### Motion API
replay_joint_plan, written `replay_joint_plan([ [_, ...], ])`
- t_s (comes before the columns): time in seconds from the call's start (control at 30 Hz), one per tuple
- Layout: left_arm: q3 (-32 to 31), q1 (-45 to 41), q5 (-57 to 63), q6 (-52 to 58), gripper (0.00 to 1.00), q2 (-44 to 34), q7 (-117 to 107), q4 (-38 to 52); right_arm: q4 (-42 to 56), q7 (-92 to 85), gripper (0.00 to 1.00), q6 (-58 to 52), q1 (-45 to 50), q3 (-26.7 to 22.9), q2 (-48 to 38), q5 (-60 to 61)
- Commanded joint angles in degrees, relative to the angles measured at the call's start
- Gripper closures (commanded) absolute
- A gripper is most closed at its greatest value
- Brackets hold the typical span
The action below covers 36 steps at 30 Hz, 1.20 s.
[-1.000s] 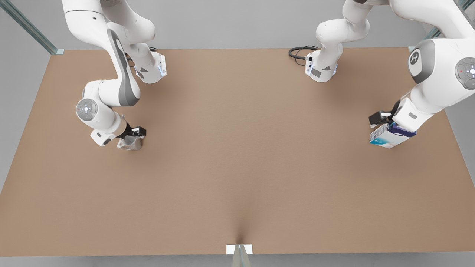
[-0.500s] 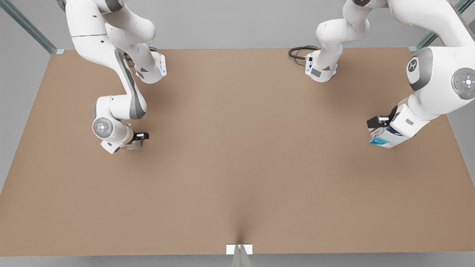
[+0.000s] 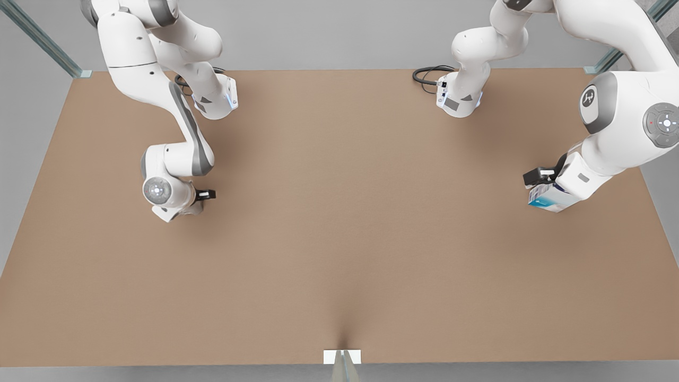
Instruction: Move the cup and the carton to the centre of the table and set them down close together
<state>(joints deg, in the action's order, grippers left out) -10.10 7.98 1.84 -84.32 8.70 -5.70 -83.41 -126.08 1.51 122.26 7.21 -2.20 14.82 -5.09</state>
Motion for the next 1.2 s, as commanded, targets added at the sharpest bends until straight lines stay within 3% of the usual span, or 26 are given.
replay_joint_plan([
  [0.0, 0.0, 0.0, 0.0, 0.0, 0.00, 0.0, 0.1, 0.0, 0.1, -0.2, 0.00, 0.0, 0.0, 0.0, 0.0, -0.1],
  [0.03, 0.0, 0.0, 0.0, 0.1, 0.00, 0.0, 0.0, 0.0, 0.1, -0.3, 0.05, 0.0, 0.0, 0.1, 0.0, -2.3],
  [0.07, 0.0, 0.0, 0.0, 0.6, 0.00, 0.0, 0.1, 0.0, 0.2, -0.3, 0.22, 0.0, 0.0, 0.0, 0.1, -2.9],
  [0.13, 0.0, 0.0, 0.0, 0.6, 0.00, 0.0, 0.1, -0.1, 0.2, -0.3, 0.44, 0.4, 0.0, 0.0, 0.9, -2.9],
  [0.33, 0.0, 0.0, 0.0, 0.6, 0.00, 0.2, 0.1, 0.0, 0.7, -0.3, 0.79, 0.8, 0.0, 0.0, 2.0, -2.9],
  [0.93, 0.0, 0.0, -0.1, 1.3, 0.00, 0.5, -0.1, 0.1, 3.4, -2.3, 0.79, 0.2, -0.4, 0.1, 2.0, -2.9],
  [1.07, 0.0, 0.0, 0.0, 1.3, 0.00, 0.5, -0.1, 0.1, 11.2, -1.2, 0.79, 0.0, 3.2, 3.8, 2.5, -2.0],
  [1.17, 0.6, 6.2, 0.8, 0.6, 0.00, 1.6, -3.3, 0.3, 18.6, 0.1, 0.79, 0.0, 9.4, 4.3, 6.3, 6.8],
])
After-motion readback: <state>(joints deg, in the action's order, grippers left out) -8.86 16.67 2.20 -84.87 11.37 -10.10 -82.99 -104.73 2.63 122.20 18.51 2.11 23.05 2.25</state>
